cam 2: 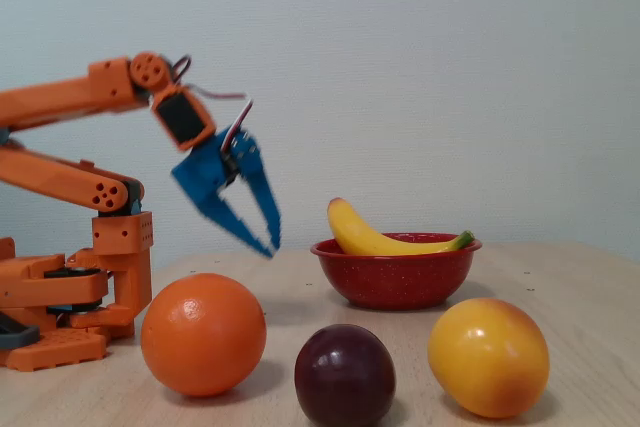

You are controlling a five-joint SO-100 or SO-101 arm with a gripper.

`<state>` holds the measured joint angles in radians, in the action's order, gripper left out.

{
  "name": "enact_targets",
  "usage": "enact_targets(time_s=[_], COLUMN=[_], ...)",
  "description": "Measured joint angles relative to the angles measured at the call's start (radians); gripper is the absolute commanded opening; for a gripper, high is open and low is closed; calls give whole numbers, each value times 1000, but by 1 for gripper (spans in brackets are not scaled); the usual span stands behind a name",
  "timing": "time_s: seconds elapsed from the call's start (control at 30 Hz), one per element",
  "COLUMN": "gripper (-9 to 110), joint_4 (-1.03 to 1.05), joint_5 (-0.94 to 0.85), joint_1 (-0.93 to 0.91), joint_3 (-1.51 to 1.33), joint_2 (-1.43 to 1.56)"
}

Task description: Put banana in the red bowl.

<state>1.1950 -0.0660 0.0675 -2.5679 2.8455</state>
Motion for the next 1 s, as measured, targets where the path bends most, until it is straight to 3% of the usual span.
enact_targets(time_s=[0.5, 1.0], gripper=[0, 0], joint_4=[51, 64], joint_5=[15, 60], joint_1=[-40, -44], joint_3=[-437, -488], joint_2=[433, 469])
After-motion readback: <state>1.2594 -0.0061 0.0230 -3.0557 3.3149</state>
